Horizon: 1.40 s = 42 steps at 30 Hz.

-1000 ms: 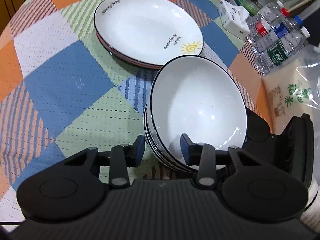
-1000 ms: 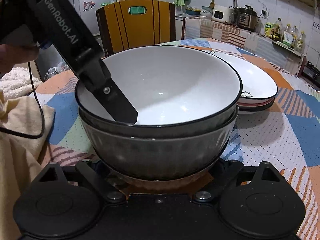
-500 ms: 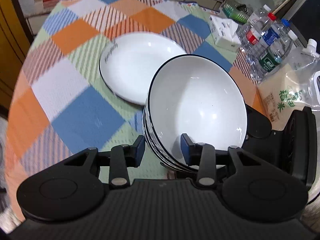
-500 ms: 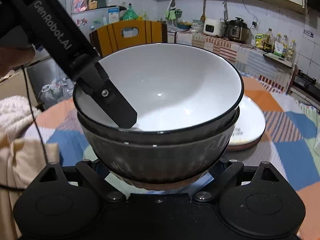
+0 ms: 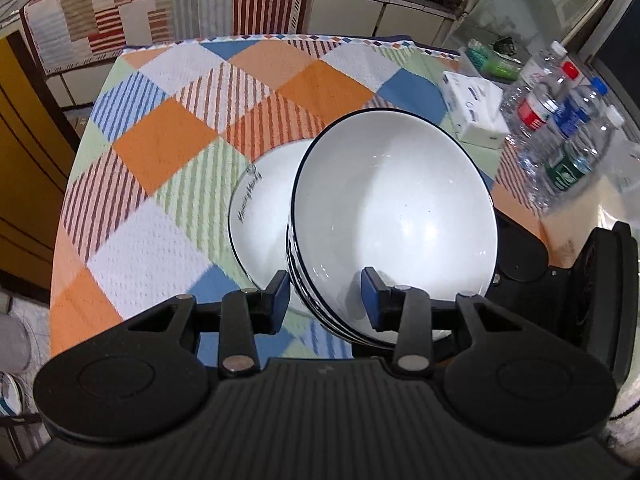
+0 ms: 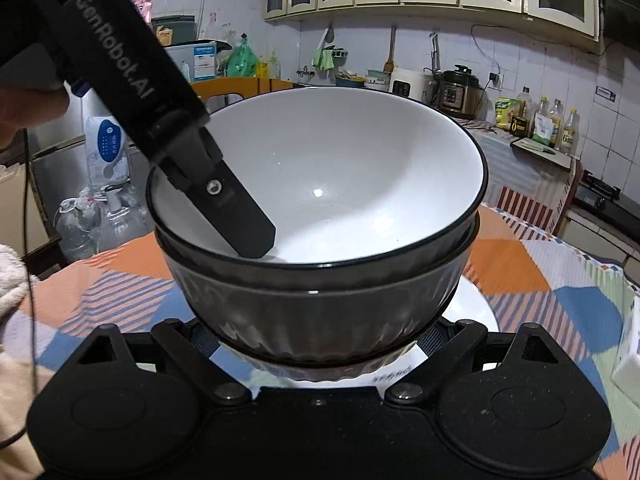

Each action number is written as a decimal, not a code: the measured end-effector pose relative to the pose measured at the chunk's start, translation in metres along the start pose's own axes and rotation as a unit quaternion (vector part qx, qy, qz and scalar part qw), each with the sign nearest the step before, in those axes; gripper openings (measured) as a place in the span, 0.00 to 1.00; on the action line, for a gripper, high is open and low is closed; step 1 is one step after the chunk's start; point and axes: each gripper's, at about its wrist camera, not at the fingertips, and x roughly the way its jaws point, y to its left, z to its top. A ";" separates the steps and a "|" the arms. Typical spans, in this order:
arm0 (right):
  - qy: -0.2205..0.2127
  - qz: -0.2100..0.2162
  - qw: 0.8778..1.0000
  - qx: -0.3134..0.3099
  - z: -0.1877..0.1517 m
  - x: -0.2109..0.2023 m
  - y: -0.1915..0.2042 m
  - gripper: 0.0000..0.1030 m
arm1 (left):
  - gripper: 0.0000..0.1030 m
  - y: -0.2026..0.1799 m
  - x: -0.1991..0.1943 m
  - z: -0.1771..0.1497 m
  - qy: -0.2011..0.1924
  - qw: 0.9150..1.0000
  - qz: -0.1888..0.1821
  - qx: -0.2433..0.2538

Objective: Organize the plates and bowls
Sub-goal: 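Carry the bowl stack over the Morning Honey plate stack, then lower the bowl stack onto the Morning Honey plate and open grippers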

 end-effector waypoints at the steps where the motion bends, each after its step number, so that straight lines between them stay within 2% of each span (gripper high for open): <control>1: -0.002 -0.001 1.000 0.006 0.000 0.004 -0.003 0.93 | 0.35 0.002 0.004 0.004 0.001 1.000 0.002 -0.001; 5: -0.004 0.002 0.999 0.035 -0.001 0.019 -0.016 0.94 | 0.35 0.006 0.025 0.022 0.013 1.000 0.013 -0.013; 8: 0.006 -0.017 0.999 0.034 0.000 0.031 -0.019 0.94 | 0.36 0.007 0.043 0.033 0.018 1.000 0.018 -0.010; 16: 0.035 -0.018 0.997 0.073 -0.005 0.060 -0.037 0.93 | 0.36 0.009 0.075 0.046 0.037 0.999 0.035 0.009; 21: 0.049 -0.008 0.993 0.103 -0.013 0.062 -0.036 0.93 | 0.36 0.007 0.083 0.046 0.046 0.998 0.041 0.019; 25: 0.056 -0.022 0.993 0.098 -0.012 0.063 -0.035 0.93 | 0.36 0.003 0.086 0.045 0.038 0.998 0.045 0.024; 36: 0.061 -0.038 0.994 0.079 -0.011 0.063 -0.030 0.93 | 0.37 0.019 0.093 0.044 0.029 0.999 0.021 -0.015; 42: 0.062 -0.047 0.994 0.081 -0.009 0.063 -0.026 0.94 | 0.37 0.018 0.092 0.040 0.016 1.000 0.019 -0.015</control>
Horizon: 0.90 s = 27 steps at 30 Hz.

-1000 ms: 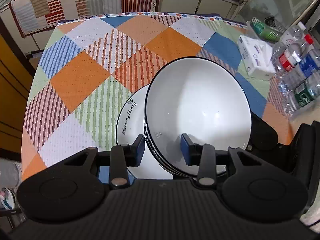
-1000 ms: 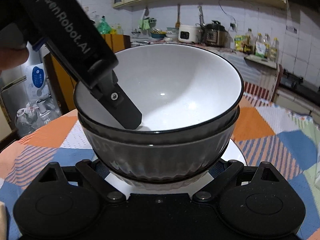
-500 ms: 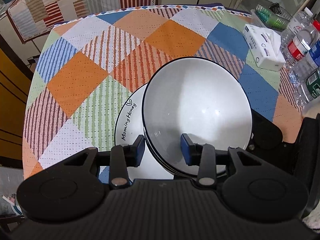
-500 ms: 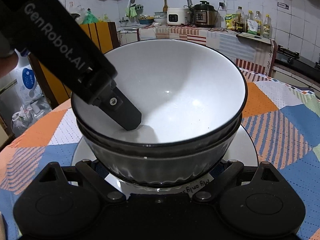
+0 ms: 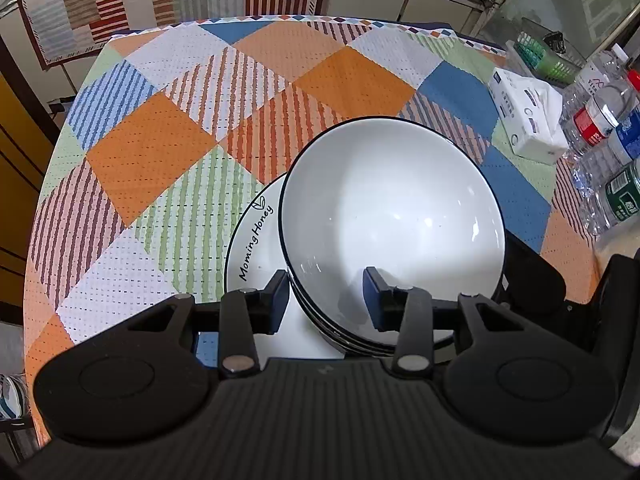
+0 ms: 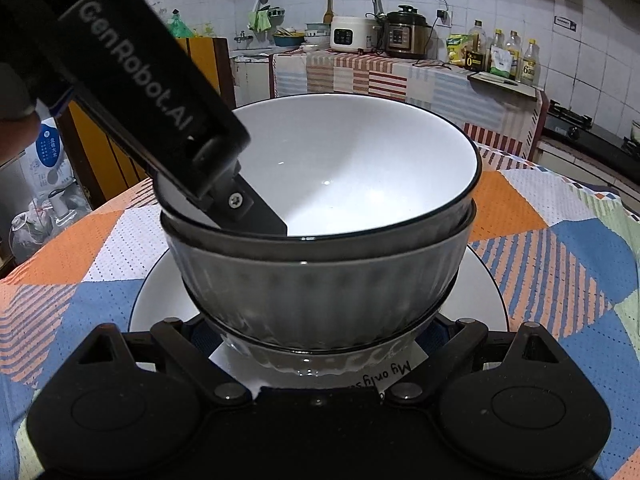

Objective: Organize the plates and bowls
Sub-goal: 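Lower the bowl stack onto the Morning Honey plate and open grippers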

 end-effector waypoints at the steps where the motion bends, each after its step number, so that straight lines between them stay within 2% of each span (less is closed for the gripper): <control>1: 0.002 -0.002 1.000 0.000 0.000 0.000 0.001 0.94 | 0.38 -0.001 0.000 -0.001 -0.003 1.000 0.001 0.001; 7: 0.029 0.007 0.999 0.041 0.006 -0.004 0.000 0.93 | 0.44 -0.016 -0.004 -0.015 -0.054 0.996 0.037 0.054; 9: 0.033 0.013 0.998 0.050 0.006 -0.008 0.000 0.93 | 0.45 -0.017 -0.006 -0.016 -0.066 0.996 0.042 0.050; 18: 0.037 -0.008 0.998 0.049 0.004 -0.036 0.004 0.93 | 0.60 -0.028 -0.037 -0.028 -0.115 0.991 0.042 0.055; 27: 0.024 -0.037 0.998 0.052 0.011 -0.077 0.006 0.93 | 0.68 -0.020 -0.091 -0.048 -0.138 0.990 0.021 0.013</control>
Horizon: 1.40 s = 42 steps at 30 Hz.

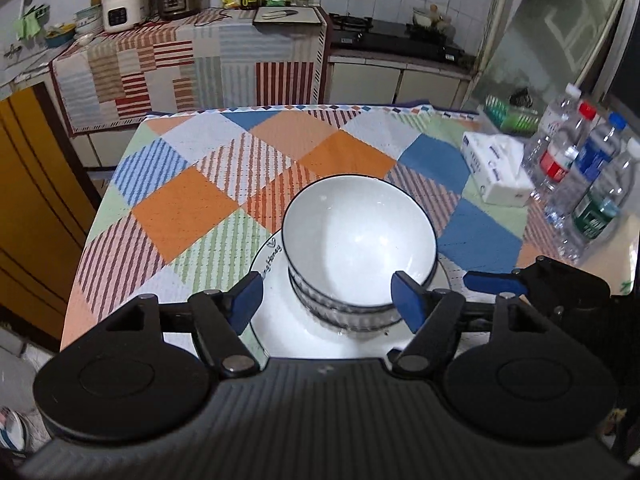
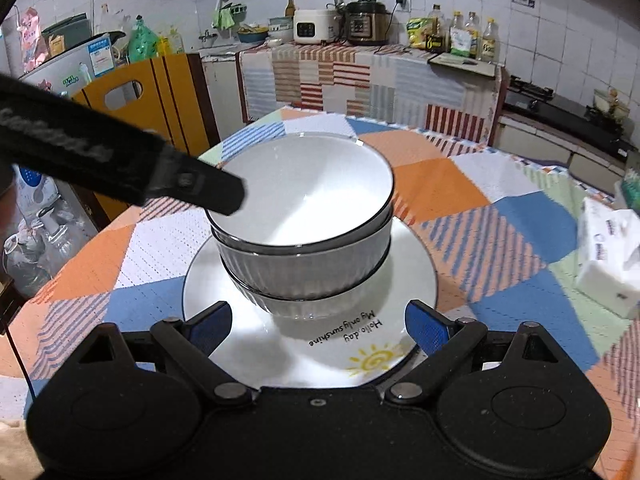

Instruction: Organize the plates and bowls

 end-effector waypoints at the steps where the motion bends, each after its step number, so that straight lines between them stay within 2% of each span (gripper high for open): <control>1: -0.003 -0.002 1.000 0.003 0.001 -0.005 0.000 0.93 | 0.68 0.002 -0.005 -0.001 0.002 1.000 -0.005 -0.005; 5: -0.010 -0.015 1.000 0.019 0.004 -0.026 0.001 0.93 | 0.68 0.005 -0.025 -0.005 0.016 1.000 -0.021 -0.013; 16: -0.012 -0.061 0.997 0.037 0.011 -0.087 0.013 0.93 | 0.68 -0.002 -0.097 -0.025 -0.018 1.000 -0.014 -0.003; 20: -0.011 -0.082 0.996 0.035 0.007 -0.109 0.019 0.93 | 0.73 -0.005 -0.114 -0.033 -0.029 1.000 -0.013 0.000; 27: -0.027 -0.110 0.992 0.064 -0.002 -0.144 0.034 0.95 | 0.78 -0.002 -0.122 -0.052 -0.033 0.999 0.002 -0.014; 31: -0.022 -0.121 0.990 0.064 -0.006 -0.153 0.045 0.95 | 0.87 0.000 -0.123 -0.061 -0.030 0.999 0.001 -0.022; 35: -0.022 -0.132 0.990 0.049 -0.010 -0.153 0.056 0.96 | 0.94 0.001 -0.126 -0.068 -0.036 0.999 0.012 -0.025; 39: -0.014 -0.123 0.991 0.049 -0.013 -0.149 0.062 0.96 | 0.96 -0.001 -0.127 -0.073 -0.043 0.998 0.041 -0.014; 42: -0.011 -0.135 0.989 0.059 -0.015 -0.145 0.064 0.96 | 0.96 -0.002 -0.124 -0.076 -0.034 0.998 0.045 -0.011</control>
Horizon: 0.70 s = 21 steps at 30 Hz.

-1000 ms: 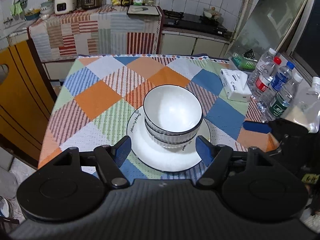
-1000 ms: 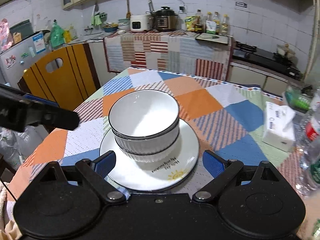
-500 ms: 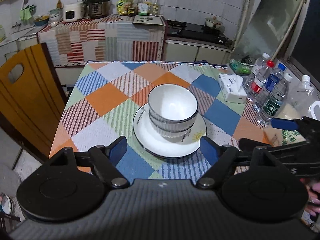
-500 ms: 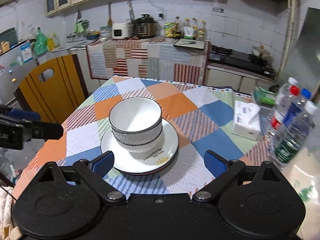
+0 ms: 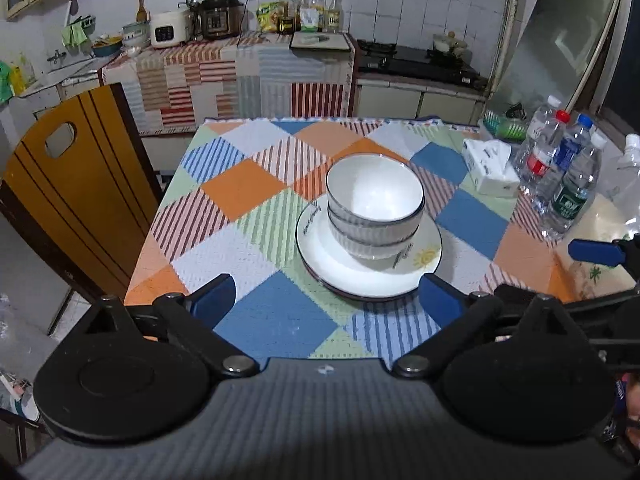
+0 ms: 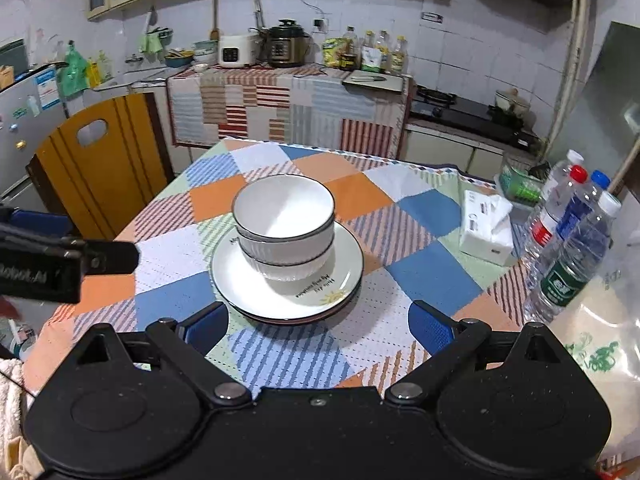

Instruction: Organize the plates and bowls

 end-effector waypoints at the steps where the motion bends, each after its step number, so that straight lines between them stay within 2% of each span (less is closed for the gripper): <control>1: 0.002 -0.006 1.000 0.006 -0.001 0.002 -0.001 0.96 | 0.96 0.000 0.000 -0.001 0.002 1.000 -0.003 0.000; 8: 0.027 -0.045 0.998 0.045 -0.004 0.011 -0.008 0.96 | 0.96 0.002 -0.005 -0.008 -0.007 1.000 0.007 -0.007; 12: 0.030 -0.046 0.997 0.056 -0.008 0.005 -0.011 0.96 | 0.96 0.002 -0.008 -0.012 -0.010 1.000 0.003 -0.009; 21: 0.043 -0.052 0.997 0.049 -0.013 -0.002 -0.002 0.96 | 0.96 -0.003 -0.011 -0.018 -0.015 1.000 0.019 -0.004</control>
